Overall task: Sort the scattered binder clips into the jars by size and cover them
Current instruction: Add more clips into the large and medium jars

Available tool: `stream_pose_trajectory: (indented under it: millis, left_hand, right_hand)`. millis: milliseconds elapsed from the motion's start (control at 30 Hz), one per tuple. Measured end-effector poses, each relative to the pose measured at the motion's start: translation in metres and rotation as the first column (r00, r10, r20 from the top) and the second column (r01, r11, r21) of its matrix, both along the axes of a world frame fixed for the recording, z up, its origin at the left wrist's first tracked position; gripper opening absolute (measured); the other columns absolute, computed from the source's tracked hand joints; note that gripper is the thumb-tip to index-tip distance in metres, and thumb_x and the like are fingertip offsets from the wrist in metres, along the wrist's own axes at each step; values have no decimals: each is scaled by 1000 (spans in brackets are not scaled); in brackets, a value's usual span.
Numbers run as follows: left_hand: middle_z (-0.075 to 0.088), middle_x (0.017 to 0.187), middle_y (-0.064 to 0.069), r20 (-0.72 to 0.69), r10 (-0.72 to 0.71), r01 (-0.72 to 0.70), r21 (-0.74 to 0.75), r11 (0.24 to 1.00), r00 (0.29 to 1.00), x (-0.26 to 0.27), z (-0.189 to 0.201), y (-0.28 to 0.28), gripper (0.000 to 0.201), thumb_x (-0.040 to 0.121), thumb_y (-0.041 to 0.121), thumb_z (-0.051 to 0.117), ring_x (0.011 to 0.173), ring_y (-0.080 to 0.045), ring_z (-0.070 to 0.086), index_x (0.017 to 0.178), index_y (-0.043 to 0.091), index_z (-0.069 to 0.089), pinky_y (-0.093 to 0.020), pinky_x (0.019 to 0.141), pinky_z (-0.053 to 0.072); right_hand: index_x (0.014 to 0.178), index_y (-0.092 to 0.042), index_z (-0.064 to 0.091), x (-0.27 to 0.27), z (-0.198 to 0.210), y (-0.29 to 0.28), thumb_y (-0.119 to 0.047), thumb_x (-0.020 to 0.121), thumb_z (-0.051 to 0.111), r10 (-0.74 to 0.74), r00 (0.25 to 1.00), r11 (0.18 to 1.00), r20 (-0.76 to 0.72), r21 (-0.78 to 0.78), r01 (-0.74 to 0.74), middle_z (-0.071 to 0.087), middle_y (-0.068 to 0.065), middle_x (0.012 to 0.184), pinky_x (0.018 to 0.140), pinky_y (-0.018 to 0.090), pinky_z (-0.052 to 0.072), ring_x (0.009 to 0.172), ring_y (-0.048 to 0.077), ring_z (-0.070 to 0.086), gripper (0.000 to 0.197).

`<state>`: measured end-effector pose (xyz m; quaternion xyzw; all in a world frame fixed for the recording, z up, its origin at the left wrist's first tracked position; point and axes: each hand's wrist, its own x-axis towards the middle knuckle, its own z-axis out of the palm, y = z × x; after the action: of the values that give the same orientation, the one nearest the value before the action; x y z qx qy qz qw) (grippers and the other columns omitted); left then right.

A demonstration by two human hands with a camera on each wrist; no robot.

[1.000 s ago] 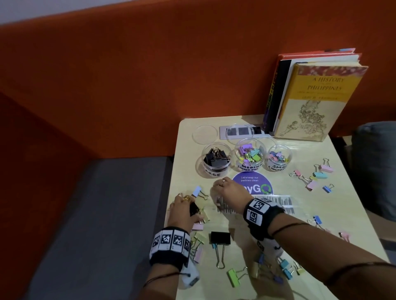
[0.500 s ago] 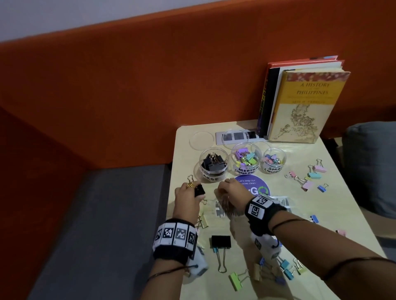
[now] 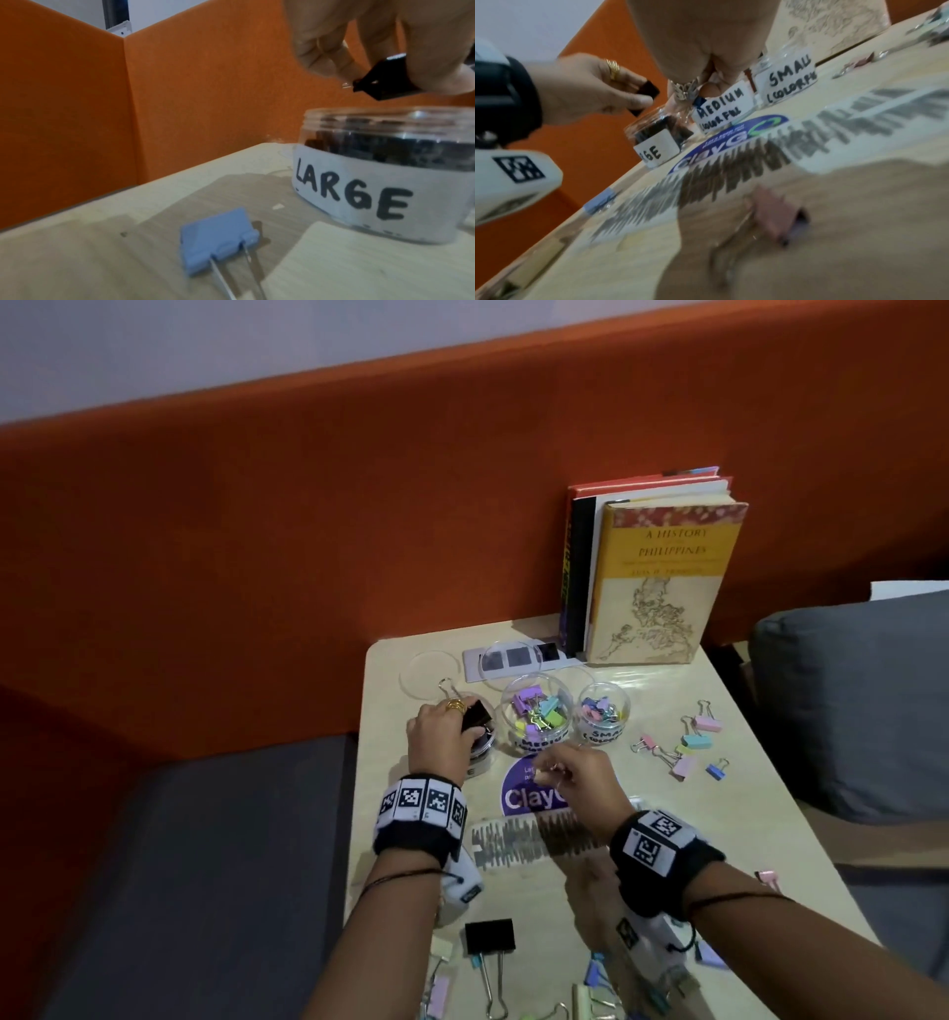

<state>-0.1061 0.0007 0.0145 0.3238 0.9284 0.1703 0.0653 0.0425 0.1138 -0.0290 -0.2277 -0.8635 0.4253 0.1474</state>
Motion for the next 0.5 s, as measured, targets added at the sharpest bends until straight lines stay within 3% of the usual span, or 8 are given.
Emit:
stream_pose_trajectory:
  millis: [67,133,200,333,400,467,500]
  left_hand:
    - [62,121,-5,-31,-26,24,-68,997,999,-1,-7,4,40,90,36,57,112,-26,50,127,22,56,-34,93,36]
    - [63,119,-7,-52,-20,16,-70,997,998,-2,-12,7,41,90,40,56,110,-26,53,125,20,58,-34,92,37]
    - [63,116,-8,-82,7,-13,-63,998,997,-2,-12,11,41,90,42,55,108,-27,54,123,17,59,-35,92,38]
    - [65,105,-14,-75,162,-153,116,981,984,-1,3,21,42,85,35,60,101,-33,58,120,12,59,-40,90,43]
    - [65,99,-15,-43,221,-217,76,973,974,-2,10,25,40,85,36,57,93,-35,61,114,9,61,-39,82,47]
    - [66,93,-15,-25,249,-249,-19,968,968,-2,11,31,35,85,38,54,85,-35,63,99,7,63,-37,73,50]
    - [66,92,-15,-16,255,-256,-47,966,967,-2,12,33,33,85,37,53,84,-35,64,94,7,63,-35,71,50]
  right_hand:
    - [86,-5,69,3,9,13,-1,76,70,-53,998,998,-35,-22,53,61,-1,82,64,-1,38,69,-5,51,11]
    - [86,-9,70,3,15,28,-4,76,71,-121,990,992,-71,-38,119,63,-4,82,64,-1,39,72,-7,52,11]
    - [85,-10,70,2,18,40,-6,75,72,-189,977,982,-100,-47,185,65,-1,82,63,0,40,70,-3,54,11]
    - [84,-8,71,1,21,58,-8,73,74,-281,953,960,-115,-36,278,67,5,78,60,4,41,63,8,53,11]
    - [85,-8,72,-1,21,69,-11,74,74,-349,933,937,-84,-17,348,67,5,76,58,3,39,60,6,52,11]
    - [88,-6,72,-6,20,85,-10,77,72,-403,915,915,-11,-1,403,70,10,79,62,5,38,65,12,57,12]
    - [90,-4,72,-10,21,91,-8,79,69,-398,917,918,35,10,398,72,13,84,67,11,40,72,18,61,12]
